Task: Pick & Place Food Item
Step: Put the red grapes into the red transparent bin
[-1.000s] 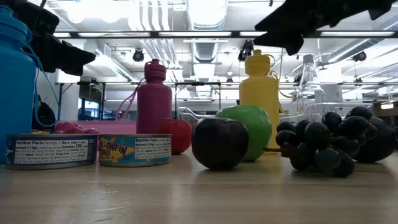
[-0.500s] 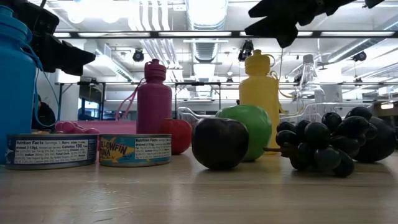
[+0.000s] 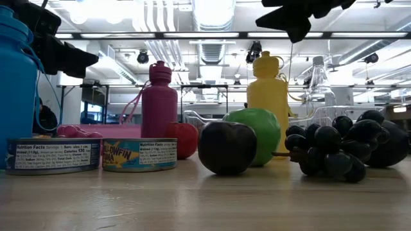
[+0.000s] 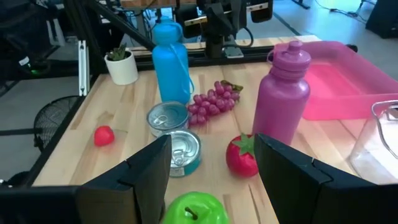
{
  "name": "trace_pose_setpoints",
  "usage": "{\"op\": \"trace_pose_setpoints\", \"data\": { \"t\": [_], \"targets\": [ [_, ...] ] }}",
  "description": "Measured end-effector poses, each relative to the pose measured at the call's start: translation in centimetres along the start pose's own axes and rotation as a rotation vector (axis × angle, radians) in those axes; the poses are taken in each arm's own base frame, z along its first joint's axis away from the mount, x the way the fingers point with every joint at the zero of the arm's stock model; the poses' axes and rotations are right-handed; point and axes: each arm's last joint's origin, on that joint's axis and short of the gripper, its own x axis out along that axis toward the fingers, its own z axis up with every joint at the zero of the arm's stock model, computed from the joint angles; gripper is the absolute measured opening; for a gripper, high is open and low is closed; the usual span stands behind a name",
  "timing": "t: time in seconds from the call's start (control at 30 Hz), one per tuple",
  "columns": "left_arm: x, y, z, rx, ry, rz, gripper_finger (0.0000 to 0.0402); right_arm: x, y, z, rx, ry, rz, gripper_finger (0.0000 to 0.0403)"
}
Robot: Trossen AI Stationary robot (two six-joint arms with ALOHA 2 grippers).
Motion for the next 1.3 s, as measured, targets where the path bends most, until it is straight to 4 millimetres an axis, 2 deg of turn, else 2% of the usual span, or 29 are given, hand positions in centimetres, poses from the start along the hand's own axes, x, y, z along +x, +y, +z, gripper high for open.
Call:
{"op": "trace_pose_setpoints", "data": {
  "t": [0.83, 0.97, 1.13, 1.3],
  "targets": [
    [0.0, 0.0, 0.2, 0.011, -0.032, 0.006, 0.0036, -0.4, 0.0, 0.3, 0.024, -0.018, 0.005, 0.0224],
    [-0.4, 0.3, 2.0, 0.122, -0.143, 0.032, 0.0036, -0.4, 0.0, 0.3, 0.022, -0.017, 0.005, 0.0224],
    [-1.4, 0.7, 4.7, 0.123, -0.219, 0.049, 0.0036, -0.4, 0.0, 0.3, 0.019, -0.016, 0.005, 0.0224],
    [-2.0, 1.2, 6.8, 0.119, -0.181, 0.078, 0.0036, -0.4, 0.0, 0.3, 0.019, -0.014, 0.004, 0.0224]
  ]
}}
